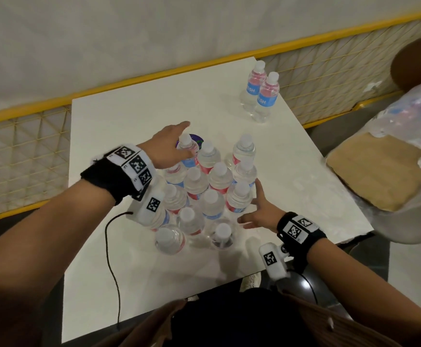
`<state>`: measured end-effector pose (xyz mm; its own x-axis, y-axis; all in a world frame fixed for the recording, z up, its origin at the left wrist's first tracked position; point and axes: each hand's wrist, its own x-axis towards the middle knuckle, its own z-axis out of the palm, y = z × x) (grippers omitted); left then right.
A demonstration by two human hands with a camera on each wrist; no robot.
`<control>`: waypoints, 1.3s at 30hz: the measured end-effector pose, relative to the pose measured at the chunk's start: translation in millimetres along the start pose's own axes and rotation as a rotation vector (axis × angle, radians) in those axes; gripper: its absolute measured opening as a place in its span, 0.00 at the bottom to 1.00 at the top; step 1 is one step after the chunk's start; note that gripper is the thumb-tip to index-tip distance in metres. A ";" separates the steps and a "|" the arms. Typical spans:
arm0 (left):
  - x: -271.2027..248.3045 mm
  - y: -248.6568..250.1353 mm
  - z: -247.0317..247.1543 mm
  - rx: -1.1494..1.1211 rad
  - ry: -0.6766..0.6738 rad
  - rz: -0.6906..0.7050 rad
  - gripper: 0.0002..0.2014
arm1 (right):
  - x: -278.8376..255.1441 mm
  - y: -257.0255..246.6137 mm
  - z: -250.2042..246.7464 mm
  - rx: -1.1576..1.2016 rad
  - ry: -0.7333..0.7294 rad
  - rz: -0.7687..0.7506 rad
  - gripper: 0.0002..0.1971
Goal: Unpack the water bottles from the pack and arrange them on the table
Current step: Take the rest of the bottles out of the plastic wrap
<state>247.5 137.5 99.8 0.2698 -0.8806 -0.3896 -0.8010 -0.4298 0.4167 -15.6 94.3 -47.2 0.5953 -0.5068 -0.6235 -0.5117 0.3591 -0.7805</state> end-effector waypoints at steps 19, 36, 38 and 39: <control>-23.0 102.5 68.4 0.364 -0.126 0.258 0.32 | -5.1 -9.4 -27.1 -0.131 -0.091 -0.038 0.58; 49.7 244.6 129.8 0.468 -0.323 0.244 0.29 | -65.3 -30.5 -204.5 0.233 0.570 -0.291 0.21; 64.0 267.8 144.7 0.464 -0.304 0.274 0.29 | -77.6 -36.6 -228.3 0.389 0.665 -0.390 0.23; 70.7 279.7 150.4 0.454 -0.283 0.306 0.28 | -81.0 -38.3 -238.0 0.452 0.698 -0.425 0.24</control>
<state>-37.9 -14.9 65.3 -0.1108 -0.8367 -0.5364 -0.9841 0.0168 0.1770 -191.7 -64.9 44.1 0.0953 -0.9690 -0.2279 0.0407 0.2325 -0.9717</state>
